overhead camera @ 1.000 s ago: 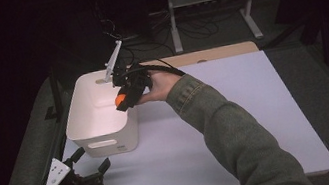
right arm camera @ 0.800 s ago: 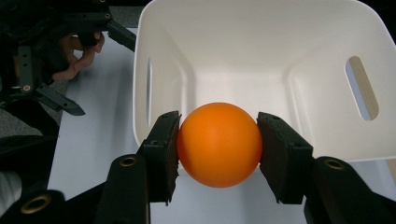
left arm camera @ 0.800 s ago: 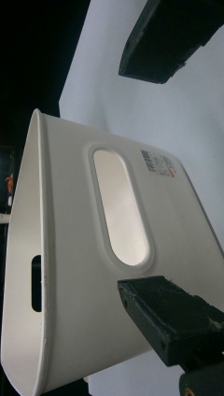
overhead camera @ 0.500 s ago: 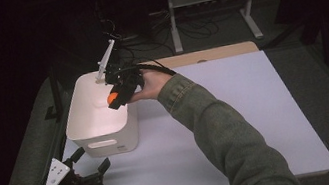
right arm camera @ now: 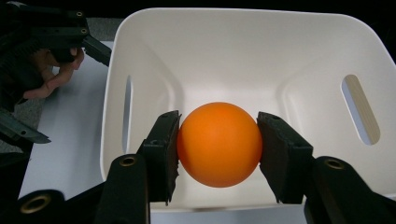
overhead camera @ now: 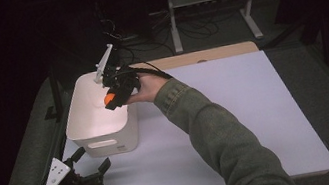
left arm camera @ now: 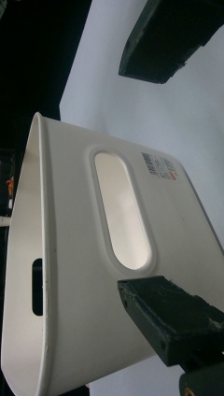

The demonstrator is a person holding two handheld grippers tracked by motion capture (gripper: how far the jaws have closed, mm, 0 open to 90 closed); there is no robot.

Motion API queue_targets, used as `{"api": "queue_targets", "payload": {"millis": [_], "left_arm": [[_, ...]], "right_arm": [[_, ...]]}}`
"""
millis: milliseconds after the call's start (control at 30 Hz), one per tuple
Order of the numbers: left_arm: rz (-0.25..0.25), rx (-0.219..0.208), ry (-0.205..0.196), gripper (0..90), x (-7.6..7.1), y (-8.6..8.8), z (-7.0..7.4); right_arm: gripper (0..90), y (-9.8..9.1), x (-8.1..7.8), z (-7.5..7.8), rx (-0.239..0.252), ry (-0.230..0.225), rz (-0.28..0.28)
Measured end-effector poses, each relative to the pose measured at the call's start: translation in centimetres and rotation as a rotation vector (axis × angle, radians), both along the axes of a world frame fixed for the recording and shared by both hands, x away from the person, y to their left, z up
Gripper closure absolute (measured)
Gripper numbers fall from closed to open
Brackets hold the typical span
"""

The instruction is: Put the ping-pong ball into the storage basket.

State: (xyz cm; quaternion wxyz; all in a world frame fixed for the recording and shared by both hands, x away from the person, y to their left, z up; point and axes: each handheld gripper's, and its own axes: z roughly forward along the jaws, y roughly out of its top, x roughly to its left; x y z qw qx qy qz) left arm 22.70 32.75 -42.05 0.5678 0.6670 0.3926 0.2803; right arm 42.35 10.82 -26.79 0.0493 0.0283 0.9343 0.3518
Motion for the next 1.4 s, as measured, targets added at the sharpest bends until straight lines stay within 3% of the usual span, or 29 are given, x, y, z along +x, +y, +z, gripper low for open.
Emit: {"api": "queue_targets", "payload": {"millis": [433,833,1033,1400], "left_arm": [[-0.003,0.001,0.0,0.3,0.0,-0.1,0.0],[0.0,0.005,-0.003,0.4,0.0,-0.1,0.0],[-0.002,0.0,-0.002,0.3,0.1,0.0,0.0],[-0.004,0.008,0.002,0.4,0.1,-0.1,0.0]], "right_arm": [[49.5,0.4,1.0,-2.1,0.005,0.038,-0.003],[48.2,0.7,1.3,-2.7,0.008,0.045,-0.012],[26.8,0.2,1.5,-2.7,0.024,0.057,-0.044],[8.5,-2.7,1.1,-1.0,0.096,0.037,-0.091]]}}
